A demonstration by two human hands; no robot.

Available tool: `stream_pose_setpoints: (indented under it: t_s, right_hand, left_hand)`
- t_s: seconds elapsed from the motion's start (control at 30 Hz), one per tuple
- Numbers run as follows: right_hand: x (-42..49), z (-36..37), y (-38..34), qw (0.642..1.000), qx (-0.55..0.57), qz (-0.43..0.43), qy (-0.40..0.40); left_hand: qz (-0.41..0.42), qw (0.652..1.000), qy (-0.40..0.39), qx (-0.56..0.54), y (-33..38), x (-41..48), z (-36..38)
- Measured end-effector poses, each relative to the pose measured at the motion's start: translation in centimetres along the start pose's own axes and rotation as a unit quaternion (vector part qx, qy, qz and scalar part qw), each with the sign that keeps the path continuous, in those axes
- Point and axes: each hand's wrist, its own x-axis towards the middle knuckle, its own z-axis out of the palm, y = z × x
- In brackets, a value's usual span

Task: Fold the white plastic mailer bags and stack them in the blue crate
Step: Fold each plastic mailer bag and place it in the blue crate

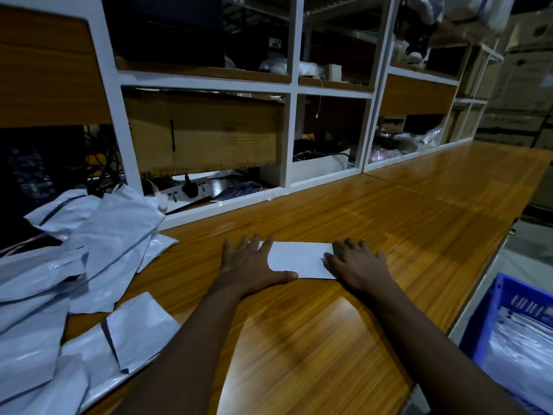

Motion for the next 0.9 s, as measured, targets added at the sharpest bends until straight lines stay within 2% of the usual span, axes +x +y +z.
stream_pose_setpoints:
  t_s: [0.1, 0.2, 0.27, 0.37, 0.43, 0.57, 0.77, 0.9]
  right_hand:
    - [-0.3, -0.6, -0.6, 0.996, -0.010, -0.029, 0.079]
    - [0.5, -1.2, -1.9, 0.993, 0.053, -0.067, 0.085]
    - [1.5, -0.5, -2.3, 0.989, 0.052, -0.087, 0.105]
    - [2.8, -0.2, -2.3, 0.988, 0.065, -0.069, 0.123]
    - [3.8, -0.5, -2.3, 0.990, 0.067, -0.063, 0.108]
    - [5.8, -0.8, -2.7, 0.996, 0.042, -0.059, 0.049]
    - [6.2, -0.4, -2.6, 0.998, 0.015, -0.047, 0.044]
    - [6.1, -0.4, -2.9, 0.998, -0.022, -0.031, 0.056]
  left_hand:
    - [0.016, 0.994, 0.103, 0.023, 1.1, -0.2, -0.2]
    - [0.038, 0.984, 0.172, 0.010, 2.8, 0.2, -0.1]
    - [0.047, 0.978, 0.201, 0.014, 3.4, 0.7, 0.1]
    - [0.041, 0.961, 0.270, 0.040, 3.4, 1.7, 0.0]
    - [0.039, 0.949, 0.305, 0.062, 3.5, 2.3, -0.3]
    - [0.035, 0.955, 0.290, 0.058, 3.6, 3.7, -0.3]
    - [0.005, 0.973, 0.231, -0.003, 3.1, 4.4, -0.2]
    - [0.001, 0.975, 0.222, -0.008, 3.1, 4.4, 0.0]
